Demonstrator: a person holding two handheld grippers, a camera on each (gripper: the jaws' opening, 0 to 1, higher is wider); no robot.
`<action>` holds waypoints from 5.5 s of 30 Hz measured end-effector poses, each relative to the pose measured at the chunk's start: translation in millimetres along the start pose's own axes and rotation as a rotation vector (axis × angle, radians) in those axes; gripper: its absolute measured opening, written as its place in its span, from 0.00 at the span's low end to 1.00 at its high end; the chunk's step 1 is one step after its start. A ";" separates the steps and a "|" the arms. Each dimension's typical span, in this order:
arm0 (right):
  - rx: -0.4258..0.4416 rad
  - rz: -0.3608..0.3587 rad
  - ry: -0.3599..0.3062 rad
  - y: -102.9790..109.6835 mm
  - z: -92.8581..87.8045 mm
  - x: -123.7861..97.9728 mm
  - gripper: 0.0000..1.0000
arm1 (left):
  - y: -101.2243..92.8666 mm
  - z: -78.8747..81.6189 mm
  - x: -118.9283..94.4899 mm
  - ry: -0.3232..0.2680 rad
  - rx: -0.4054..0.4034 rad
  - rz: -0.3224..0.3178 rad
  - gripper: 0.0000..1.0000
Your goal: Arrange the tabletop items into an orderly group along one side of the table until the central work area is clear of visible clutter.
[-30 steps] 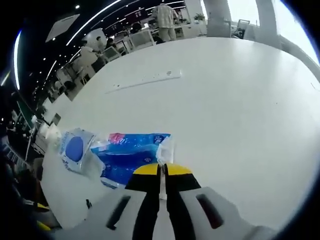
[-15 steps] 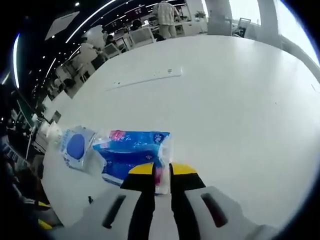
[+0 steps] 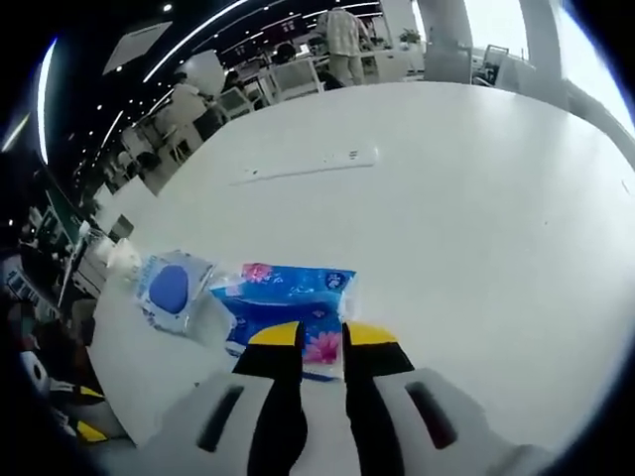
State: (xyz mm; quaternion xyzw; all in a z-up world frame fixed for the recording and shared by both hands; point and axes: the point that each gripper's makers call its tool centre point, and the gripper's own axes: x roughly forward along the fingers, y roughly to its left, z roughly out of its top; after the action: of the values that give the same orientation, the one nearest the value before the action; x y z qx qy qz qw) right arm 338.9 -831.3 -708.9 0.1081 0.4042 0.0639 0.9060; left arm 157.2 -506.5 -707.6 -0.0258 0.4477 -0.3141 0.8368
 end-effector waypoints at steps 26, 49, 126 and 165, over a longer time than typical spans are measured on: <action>-0.044 0.102 -0.021 51.2 -15.6 -28.8 0.24 | 14.0 19.7 -11.6 -0.090 -0.006 0.059 0.49; -0.035 0.120 0.001 51.5 -42.5 -36.3 0.29 | 16.8 23.4 -14.8 -0.112 -0.018 0.073 0.49; -0.477 0.044 0.180 56.1 -87.8 3.2 0.09 | 11.3 12.8 -8.2 -0.053 0.032 0.062 0.50; -0.473 0.141 0.234 96.6 -90.0 55.1 0.10 | 28.0 9.4 -10.1 -0.046 0.017 0.120 0.49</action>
State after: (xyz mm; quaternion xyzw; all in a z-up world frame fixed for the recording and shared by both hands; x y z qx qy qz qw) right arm 305.6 -713.6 -783.0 -0.0868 0.4714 0.2315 0.8465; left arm 174.4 -480.7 -703.7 0.0010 0.4265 -0.2667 0.8643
